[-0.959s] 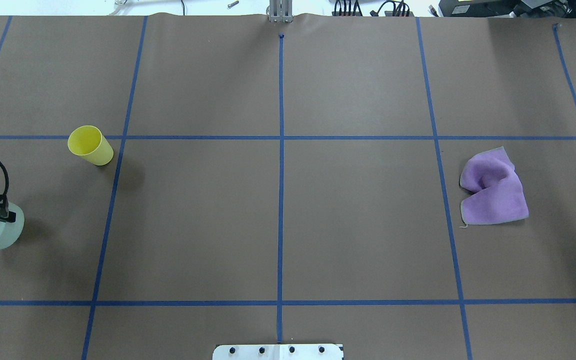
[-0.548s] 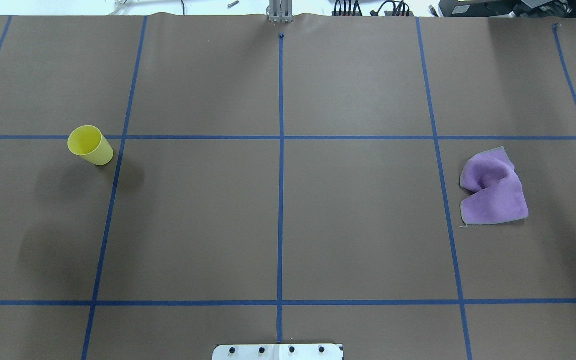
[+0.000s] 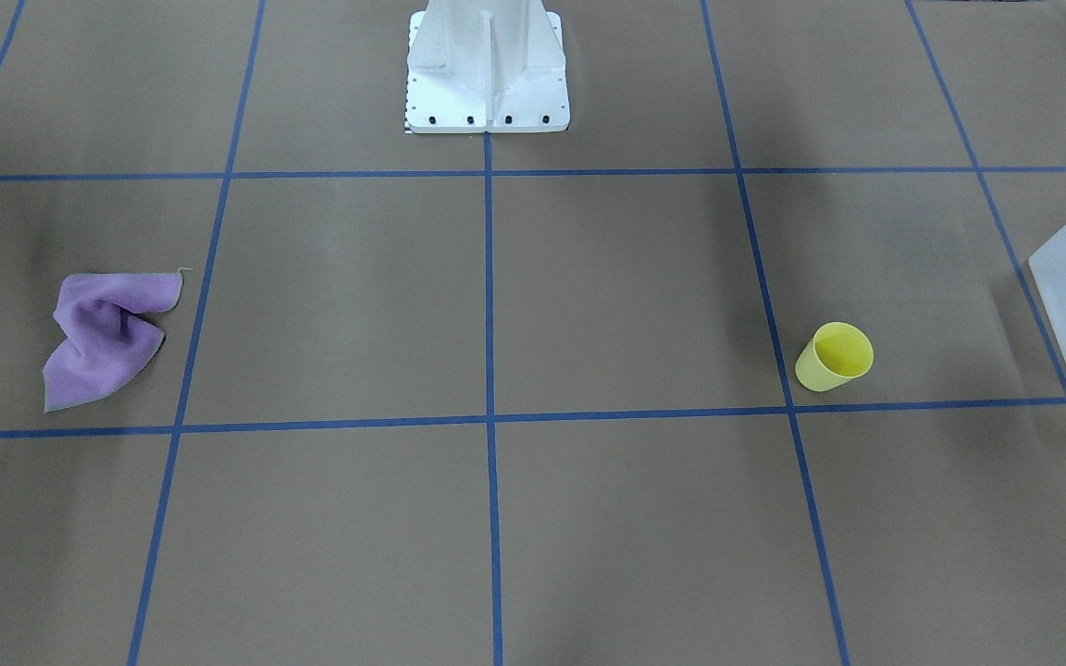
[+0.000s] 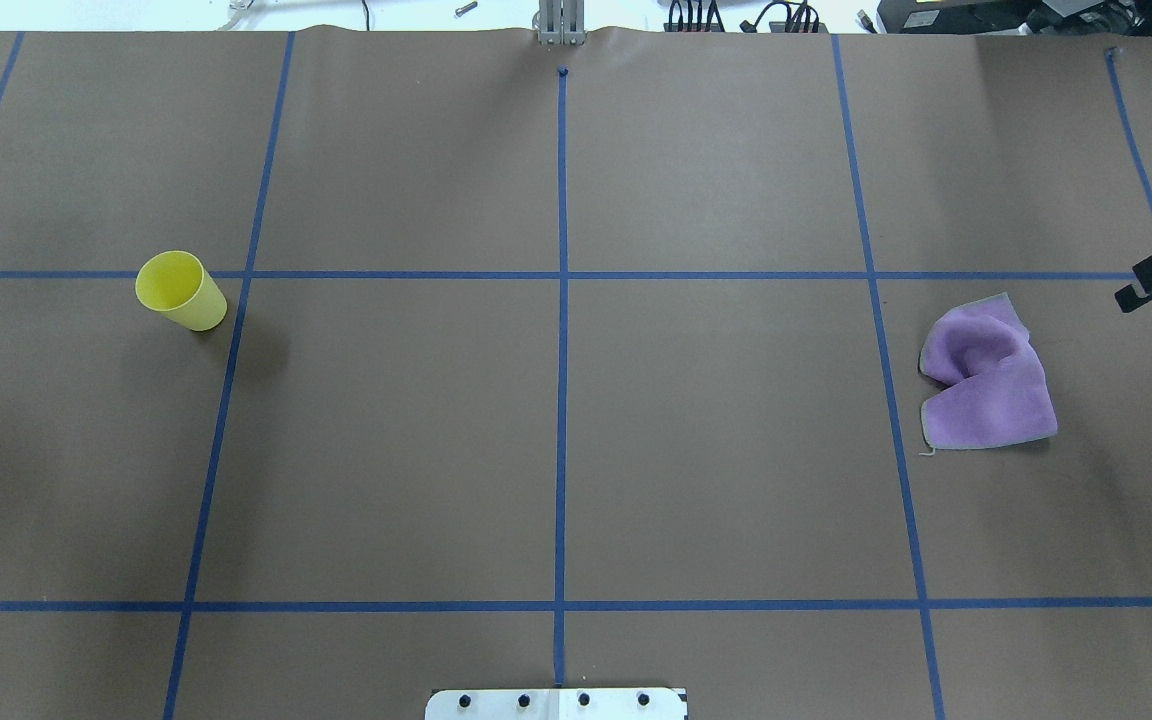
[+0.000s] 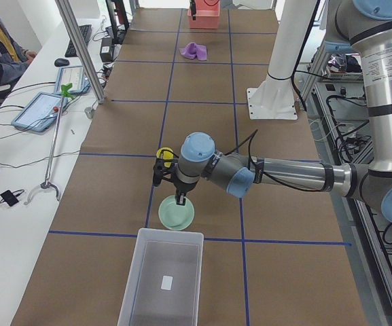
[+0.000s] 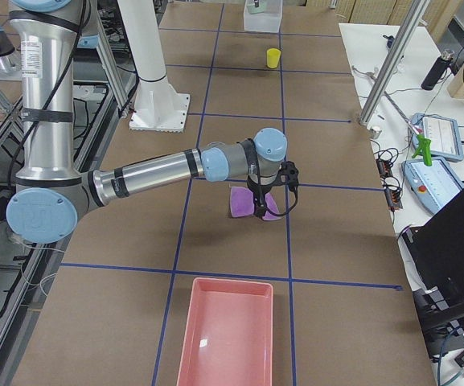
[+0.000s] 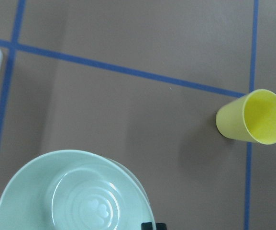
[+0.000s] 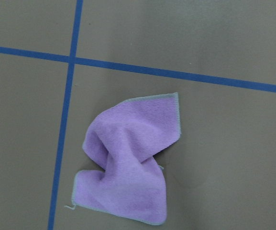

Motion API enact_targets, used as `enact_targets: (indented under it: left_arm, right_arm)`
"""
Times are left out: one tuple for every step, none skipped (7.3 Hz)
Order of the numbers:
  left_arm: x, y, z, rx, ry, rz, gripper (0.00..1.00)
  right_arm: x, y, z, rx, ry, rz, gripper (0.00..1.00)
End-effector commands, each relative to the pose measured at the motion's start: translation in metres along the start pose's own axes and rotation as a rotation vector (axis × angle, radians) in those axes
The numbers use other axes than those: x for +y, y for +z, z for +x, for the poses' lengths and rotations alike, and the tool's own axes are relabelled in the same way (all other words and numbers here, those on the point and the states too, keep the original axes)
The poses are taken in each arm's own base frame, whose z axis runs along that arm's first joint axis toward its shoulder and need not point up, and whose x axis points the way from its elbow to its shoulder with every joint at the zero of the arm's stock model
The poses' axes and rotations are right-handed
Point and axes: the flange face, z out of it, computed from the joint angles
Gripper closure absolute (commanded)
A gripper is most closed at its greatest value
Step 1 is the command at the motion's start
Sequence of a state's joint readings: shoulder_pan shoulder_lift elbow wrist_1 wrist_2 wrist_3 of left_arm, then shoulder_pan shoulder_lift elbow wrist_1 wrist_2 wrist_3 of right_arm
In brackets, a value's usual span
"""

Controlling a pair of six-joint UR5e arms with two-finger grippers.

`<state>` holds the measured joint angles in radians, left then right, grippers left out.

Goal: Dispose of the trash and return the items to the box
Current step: 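Lift the bowl into the clear bin while the right gripper reaches for the cloth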

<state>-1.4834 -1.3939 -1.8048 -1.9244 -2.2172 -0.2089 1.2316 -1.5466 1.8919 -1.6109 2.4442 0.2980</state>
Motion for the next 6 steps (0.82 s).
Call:
enact_targets:
  left_arm:
    - [-0.009,0.041,-0.049,-0.074,0.082,-0.056,1.00]
    - [0.003,0.066,-0.075,-0.077,0.095,-0.058,1.00]
    - [0.006,0.085,-0.091,-0.075,0.101,-0.051,1.00]
    - [0.012,0.098,-0.103,-0.077,0.093,-0.062,1.00]
    - [0.016,0.104,-0.107,-0.077,0.082,-0.068,1.00]
    - [0.019,0.107,-0.111,-0.078,0.074,-0.078,1.00]
  right_arm:
    - [-0.010,0.014,-0.032,0.023,-0.025,-0.009,0.00]
    - [-0.013,0.026,-0.045,0.062,-0.035,0.028,0.00]
    - [-0.014,0.047,-0.056,0.082,-0.002,0.072,0.00]
    - [-0.010,0.070,-0.059,0.066,0.017,0.071,0.00]
    - [-0.008,0.083,-0.061,0.064,0.031,0.053,0.00]
    - [-0.007,0.088,-0.061,0.065,0.032,0.045,0.00]
